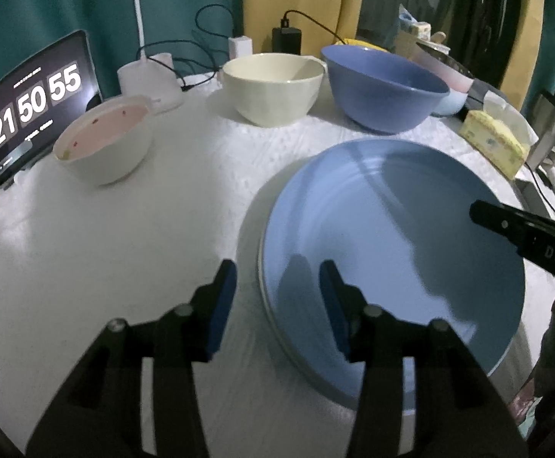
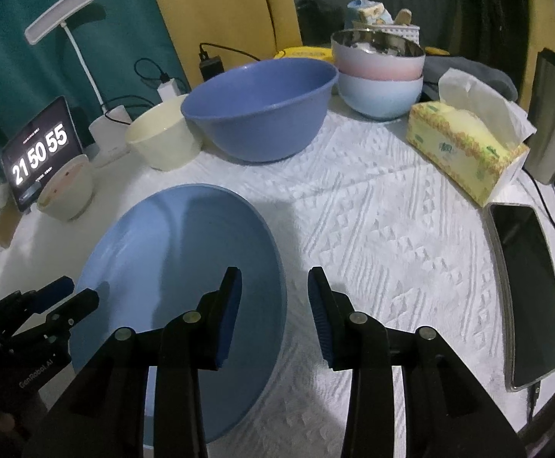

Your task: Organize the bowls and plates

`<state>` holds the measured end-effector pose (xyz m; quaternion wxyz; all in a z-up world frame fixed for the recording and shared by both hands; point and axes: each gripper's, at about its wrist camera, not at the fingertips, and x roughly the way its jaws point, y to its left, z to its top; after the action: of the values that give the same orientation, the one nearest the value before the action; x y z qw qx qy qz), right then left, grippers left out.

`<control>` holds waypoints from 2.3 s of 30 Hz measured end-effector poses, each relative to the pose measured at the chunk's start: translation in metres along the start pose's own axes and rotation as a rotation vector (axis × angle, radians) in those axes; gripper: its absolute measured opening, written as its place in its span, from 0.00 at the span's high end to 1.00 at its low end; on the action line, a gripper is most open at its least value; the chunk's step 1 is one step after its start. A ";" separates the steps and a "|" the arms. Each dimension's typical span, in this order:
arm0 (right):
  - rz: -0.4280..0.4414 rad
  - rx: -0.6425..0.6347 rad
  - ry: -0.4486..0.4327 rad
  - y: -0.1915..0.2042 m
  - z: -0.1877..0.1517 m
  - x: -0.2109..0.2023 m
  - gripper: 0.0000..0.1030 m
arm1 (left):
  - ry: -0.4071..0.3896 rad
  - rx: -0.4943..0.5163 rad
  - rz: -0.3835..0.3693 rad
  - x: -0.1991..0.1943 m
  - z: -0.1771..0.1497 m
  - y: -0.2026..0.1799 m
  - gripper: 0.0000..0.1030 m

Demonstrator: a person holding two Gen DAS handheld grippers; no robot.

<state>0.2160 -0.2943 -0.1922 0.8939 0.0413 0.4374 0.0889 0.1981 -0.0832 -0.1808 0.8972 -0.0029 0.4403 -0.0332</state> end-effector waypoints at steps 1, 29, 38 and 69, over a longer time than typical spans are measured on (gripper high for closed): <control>0.002 0.002 0.004 -0.001 0.000 0.002 0.63 | 0.000 0.003 0.002 0.001 0.000 -0.001 0.55; 0.104 0.049 0.041 0.001 -0.004 0.019 0.62 | 0.017 -0.017 -0.065 0.014 0.001 0.001 0.57; 0.101 0.030 0.031 0.002 -0.007 0.017 0.61 | 0.019 -0.006 -0.061 0.013 0.001 0.001 0.66; 0.148 -0.082 0.019 0.087 -0.005 0.007 0.62 | -0.037 -0.111 -0.002 -0.026 -0.026 0.082 0.66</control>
<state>0.2055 -0.2077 -0.1874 0.8817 0.0362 0.4376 0.1729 0.1657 0.0007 -0.1788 0.9036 -0.0537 0.4249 -0.0097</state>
